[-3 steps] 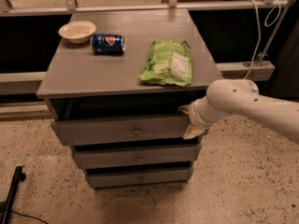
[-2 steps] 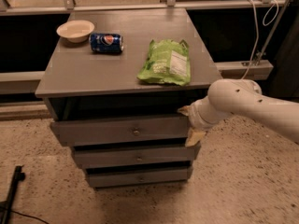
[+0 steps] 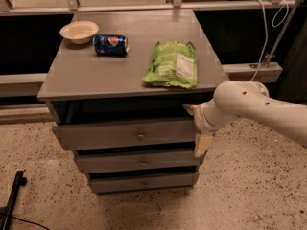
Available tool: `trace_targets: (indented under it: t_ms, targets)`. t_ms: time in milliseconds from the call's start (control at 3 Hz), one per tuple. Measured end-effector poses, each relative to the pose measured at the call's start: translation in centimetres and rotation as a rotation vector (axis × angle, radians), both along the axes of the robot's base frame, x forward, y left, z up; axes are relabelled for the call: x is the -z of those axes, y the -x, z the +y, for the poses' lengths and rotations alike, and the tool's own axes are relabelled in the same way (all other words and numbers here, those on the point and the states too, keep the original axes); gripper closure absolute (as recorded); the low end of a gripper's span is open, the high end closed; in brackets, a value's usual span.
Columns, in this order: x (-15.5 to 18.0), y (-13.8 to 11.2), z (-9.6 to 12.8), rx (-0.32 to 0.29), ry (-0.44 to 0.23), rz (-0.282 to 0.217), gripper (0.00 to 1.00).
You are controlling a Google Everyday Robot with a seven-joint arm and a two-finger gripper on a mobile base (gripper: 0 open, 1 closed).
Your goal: Open top drawer
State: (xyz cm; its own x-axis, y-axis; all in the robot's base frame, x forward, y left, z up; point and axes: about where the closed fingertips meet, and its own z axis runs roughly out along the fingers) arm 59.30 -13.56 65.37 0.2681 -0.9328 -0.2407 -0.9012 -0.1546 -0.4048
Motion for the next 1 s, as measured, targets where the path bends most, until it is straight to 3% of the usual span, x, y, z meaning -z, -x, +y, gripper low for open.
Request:
trace_targets:
  t_ms: [333,667,1000]
  targets:
    - [0.56,-0.82,0.17,0.019,0.016,0.046,0.03]
    - [1.35,-1.21,0.42,0.041,0.026,0.105,0.12]
    - [0.85,-0.25,1.03,0.045,0.04,0.132,0.31]
